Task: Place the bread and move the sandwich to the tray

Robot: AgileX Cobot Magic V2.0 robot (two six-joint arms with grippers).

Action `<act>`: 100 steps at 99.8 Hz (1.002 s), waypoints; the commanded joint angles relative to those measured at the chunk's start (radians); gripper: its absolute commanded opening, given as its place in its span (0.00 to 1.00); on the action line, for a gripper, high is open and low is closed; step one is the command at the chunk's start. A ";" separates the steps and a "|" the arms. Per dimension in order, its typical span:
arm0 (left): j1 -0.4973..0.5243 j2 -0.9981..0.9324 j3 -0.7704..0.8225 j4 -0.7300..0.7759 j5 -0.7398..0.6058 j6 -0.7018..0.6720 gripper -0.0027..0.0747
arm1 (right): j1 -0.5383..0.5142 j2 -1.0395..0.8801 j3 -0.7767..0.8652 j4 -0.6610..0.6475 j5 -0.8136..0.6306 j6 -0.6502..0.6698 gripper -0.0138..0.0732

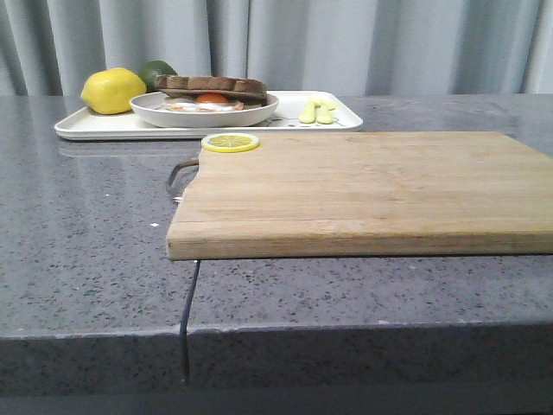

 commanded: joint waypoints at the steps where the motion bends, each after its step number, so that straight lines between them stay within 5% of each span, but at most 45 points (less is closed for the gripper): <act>1: -0.008 -0.029 0.014 -0.009 -0.079 -0.009 0.01 | -0.008 -0.017 0.032 -0.018 -0.136 0.008 0.08; 34: -0.008 -0.029 0.014 -0.009 -0.079 -0.009 0.01 | -0.007 -0.017 0.237 -0.341 -0.310 0.403 0.08; 100: -0.008 -0.029 0.014 -0.009 -0.079 -0.009 0.01 | 0.051 -0.017 0.368 -0.343 -0.396 0.405 0.08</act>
